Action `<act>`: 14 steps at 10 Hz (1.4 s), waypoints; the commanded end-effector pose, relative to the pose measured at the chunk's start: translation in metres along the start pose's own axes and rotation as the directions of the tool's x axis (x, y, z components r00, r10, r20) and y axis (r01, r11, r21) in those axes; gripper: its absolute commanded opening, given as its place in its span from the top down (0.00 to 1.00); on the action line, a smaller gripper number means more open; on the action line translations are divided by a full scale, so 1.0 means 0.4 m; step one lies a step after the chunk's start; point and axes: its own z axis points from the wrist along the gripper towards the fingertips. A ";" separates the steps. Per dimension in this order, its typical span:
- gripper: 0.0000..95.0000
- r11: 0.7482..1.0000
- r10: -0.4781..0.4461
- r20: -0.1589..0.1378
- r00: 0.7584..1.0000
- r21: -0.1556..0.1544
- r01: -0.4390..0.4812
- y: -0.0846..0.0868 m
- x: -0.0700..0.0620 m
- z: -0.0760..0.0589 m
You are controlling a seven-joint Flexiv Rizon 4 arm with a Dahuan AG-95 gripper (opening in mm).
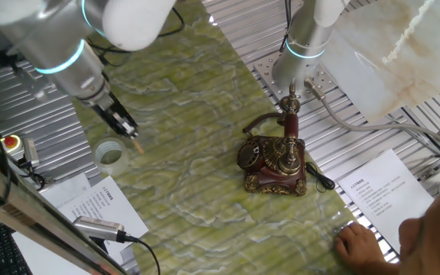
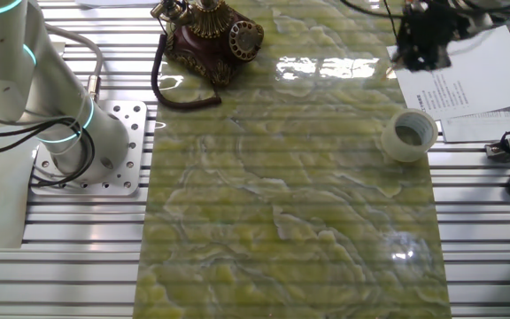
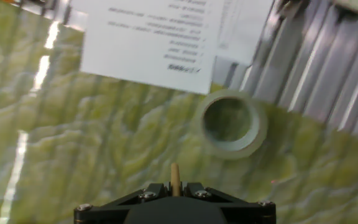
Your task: Dial a number on an old rotary phone
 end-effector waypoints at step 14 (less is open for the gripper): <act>1.00 0.999 0.006 0.043 0.999 0.036 -0.007 0.059 0.033 0.056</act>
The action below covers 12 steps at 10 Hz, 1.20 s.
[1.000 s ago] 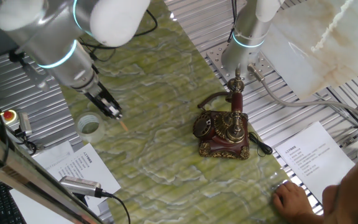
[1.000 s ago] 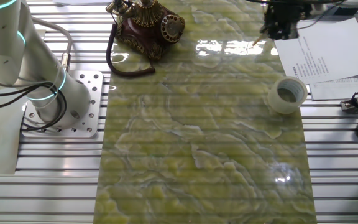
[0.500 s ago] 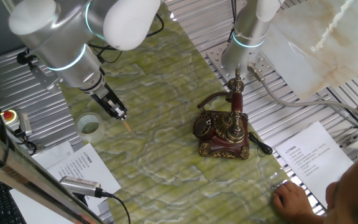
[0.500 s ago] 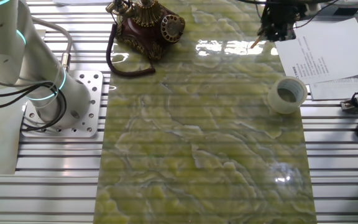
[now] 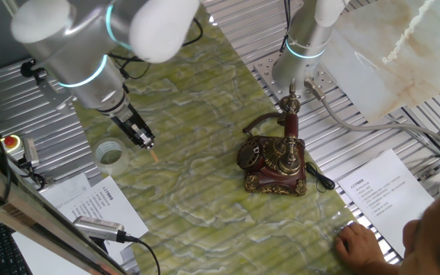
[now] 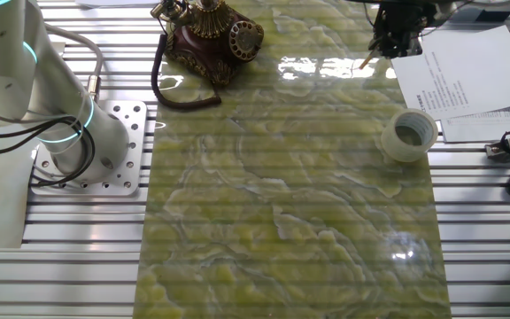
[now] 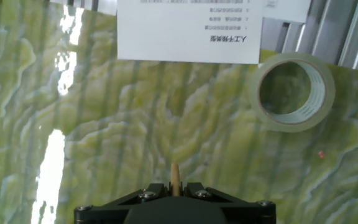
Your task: Dial a number on an old rotary phone
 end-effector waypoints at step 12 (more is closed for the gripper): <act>1.00 0.998 -0.051 -0.103 0.993 -0.052 0.046 0.147 0.211 -0.011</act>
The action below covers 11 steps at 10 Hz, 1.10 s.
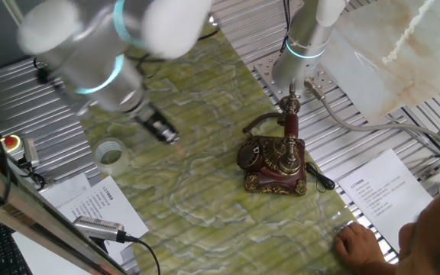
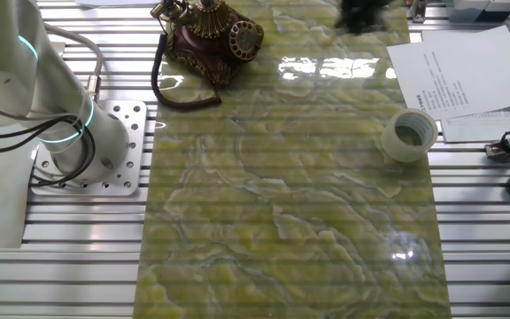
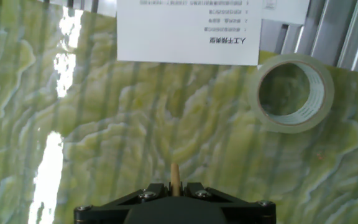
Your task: Dial a number on an old rotary phone
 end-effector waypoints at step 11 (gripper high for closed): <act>1.00 0.991 -0.058 -0.044 0.997 -0.123 0.052 0.050 0.014 0.021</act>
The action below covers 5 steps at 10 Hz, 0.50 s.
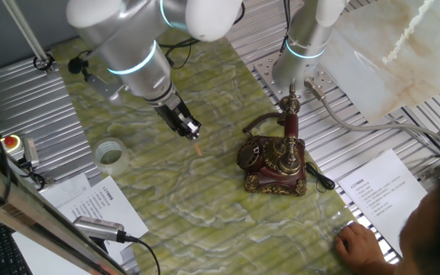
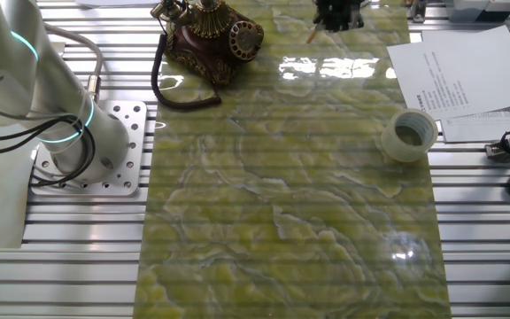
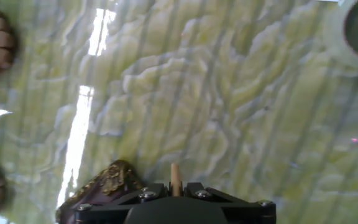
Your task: Dial a number on an old rotary phone
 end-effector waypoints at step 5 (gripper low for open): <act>1.00 0.999 0.017 -0.139 0.990 -0.034 -0.022 0.097 0.037 0.037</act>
